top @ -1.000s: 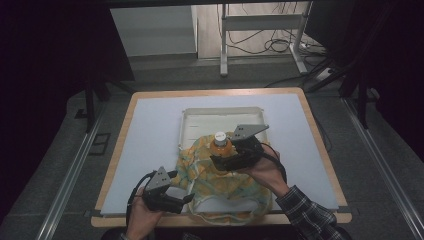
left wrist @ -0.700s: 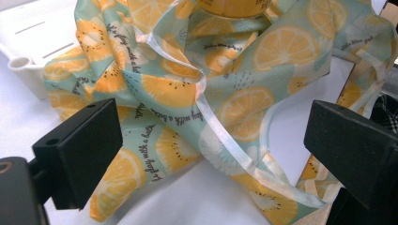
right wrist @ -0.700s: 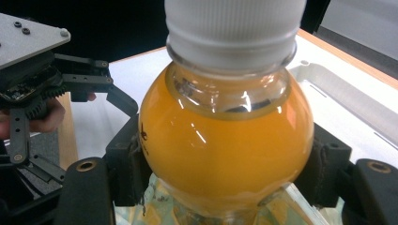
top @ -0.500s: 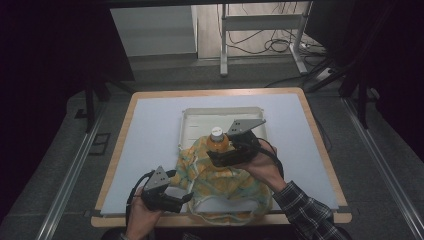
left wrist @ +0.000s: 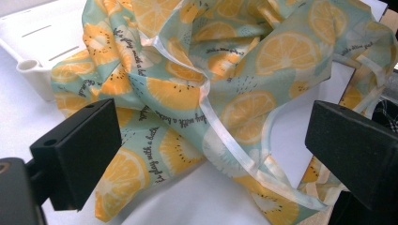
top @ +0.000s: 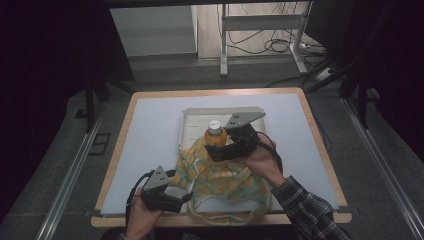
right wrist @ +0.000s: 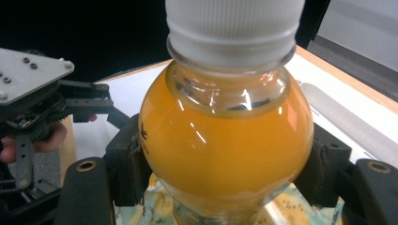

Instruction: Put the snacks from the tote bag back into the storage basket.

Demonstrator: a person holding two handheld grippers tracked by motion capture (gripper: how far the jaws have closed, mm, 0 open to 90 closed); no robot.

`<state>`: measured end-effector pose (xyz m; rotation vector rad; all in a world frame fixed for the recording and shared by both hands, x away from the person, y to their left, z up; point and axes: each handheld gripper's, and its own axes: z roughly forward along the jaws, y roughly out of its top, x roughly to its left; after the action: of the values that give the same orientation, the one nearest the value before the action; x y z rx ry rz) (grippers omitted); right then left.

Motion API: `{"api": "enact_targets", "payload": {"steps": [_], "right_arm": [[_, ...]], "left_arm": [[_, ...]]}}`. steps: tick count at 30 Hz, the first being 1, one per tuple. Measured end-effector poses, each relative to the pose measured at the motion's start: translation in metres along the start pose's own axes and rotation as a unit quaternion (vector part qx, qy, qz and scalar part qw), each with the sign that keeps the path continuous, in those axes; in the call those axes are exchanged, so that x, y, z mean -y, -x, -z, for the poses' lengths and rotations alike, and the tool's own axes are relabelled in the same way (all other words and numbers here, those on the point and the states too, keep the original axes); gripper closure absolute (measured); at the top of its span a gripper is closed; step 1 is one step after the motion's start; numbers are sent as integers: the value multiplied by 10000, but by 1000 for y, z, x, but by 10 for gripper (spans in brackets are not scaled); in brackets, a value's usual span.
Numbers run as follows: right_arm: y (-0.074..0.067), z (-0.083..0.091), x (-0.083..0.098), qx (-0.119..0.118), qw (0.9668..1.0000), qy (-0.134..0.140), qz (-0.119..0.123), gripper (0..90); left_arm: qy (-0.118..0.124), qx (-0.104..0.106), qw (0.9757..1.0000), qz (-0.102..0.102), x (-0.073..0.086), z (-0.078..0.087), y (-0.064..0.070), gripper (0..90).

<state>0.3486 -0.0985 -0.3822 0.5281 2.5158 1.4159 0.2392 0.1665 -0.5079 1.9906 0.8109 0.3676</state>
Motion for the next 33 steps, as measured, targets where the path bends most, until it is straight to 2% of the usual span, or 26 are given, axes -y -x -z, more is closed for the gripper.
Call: {"api": "enact_targets", "payload": {"steps": [13, 23, 33], "right_arm": [[14, -15, -8, 39, 9999, 49, -148, 304], [11, -22, -21, 14, 10000, 29, -50, 304], [13, -32, -30, -20, 10000, 15, -68, 304]], "left_arm": [[-15, 17, 10000, 39, 0, 0, 0, 43], [-22, 26, 10000, 15, 0, 0, 0, 44], [-8, 43, 10000, 32, 0, 0, -1, 44]]}}
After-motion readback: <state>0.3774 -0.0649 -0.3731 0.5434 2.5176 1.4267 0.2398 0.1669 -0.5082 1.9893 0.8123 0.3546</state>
